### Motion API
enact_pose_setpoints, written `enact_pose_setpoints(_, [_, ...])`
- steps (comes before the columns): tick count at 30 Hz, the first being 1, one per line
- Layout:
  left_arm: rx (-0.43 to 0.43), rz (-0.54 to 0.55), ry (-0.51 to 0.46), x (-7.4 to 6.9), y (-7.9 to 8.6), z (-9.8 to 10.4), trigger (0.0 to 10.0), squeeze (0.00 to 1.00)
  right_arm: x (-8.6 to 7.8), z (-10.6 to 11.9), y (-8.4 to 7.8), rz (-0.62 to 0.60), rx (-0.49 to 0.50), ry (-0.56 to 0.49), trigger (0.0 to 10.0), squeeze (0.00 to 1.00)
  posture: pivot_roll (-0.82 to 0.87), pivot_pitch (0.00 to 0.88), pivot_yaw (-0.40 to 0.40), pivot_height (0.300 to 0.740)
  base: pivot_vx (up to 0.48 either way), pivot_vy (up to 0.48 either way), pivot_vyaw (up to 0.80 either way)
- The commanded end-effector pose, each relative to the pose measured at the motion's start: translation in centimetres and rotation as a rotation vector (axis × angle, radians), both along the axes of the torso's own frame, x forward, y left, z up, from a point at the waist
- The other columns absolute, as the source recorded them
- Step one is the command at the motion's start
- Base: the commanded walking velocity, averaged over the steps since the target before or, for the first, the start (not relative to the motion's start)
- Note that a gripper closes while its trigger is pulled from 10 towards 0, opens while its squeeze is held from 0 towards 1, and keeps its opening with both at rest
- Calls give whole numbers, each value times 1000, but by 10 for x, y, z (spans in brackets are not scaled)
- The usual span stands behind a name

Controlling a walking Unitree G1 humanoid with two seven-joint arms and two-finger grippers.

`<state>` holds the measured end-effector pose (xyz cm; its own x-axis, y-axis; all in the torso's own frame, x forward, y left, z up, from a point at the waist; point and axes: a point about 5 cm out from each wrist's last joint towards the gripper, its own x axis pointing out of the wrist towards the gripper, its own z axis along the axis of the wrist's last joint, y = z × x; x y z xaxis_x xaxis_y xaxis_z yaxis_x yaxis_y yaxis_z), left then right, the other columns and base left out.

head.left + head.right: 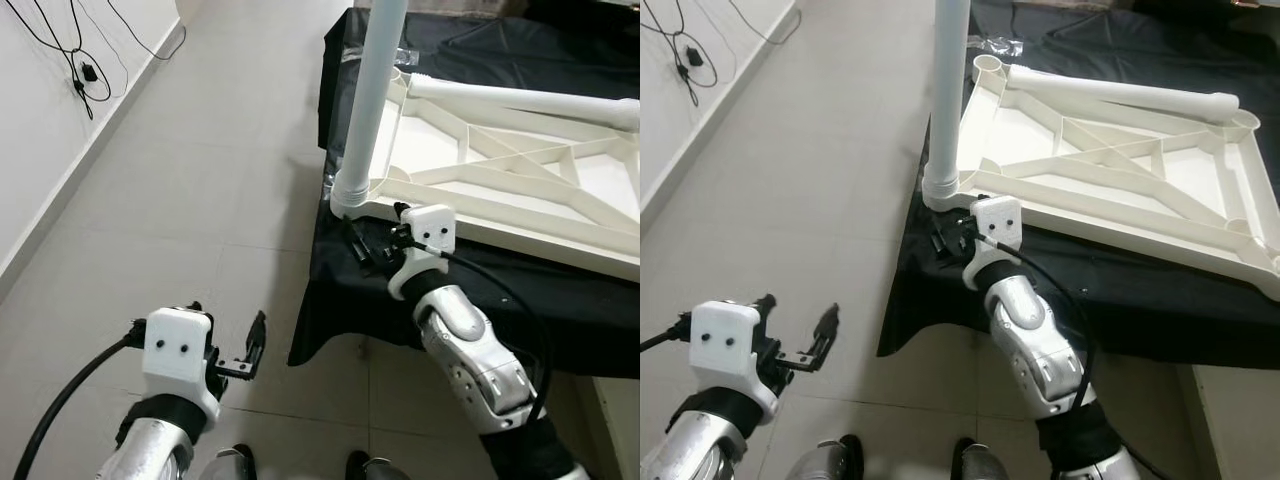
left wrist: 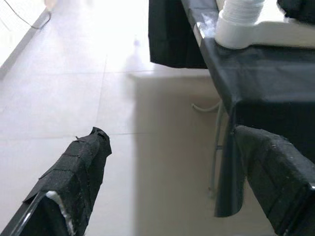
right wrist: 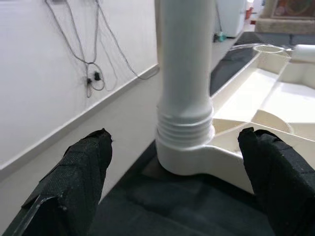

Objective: Building children table

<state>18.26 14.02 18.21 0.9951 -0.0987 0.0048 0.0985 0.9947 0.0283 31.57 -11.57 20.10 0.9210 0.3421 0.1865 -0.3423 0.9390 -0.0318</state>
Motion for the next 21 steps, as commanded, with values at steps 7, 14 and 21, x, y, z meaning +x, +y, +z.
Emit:
enact_pose_setpoints(7, [64, 44, 20, 5, 12, -11, 10000, 0, 9, 0, 1, 56, 29, 9, 10000, 0, 108, 168, -42, 740, 0, -444, 0])
enact_pose_setpoints(14, [89, 61, 51, 2, 17, -19, 10000, 0, 19, 5, 0, 57, 30, -9, 10000, 0, 109, 167, -46, 740, 296, -339, 0])
enact_pose_setpoints(21, [73, 82, 53, 3, 20, -20, 10000, 0, 29, 13, -2, 63, 25, -33, 10000, 0, 112, 166, -48, 740, 372, -297, 0])
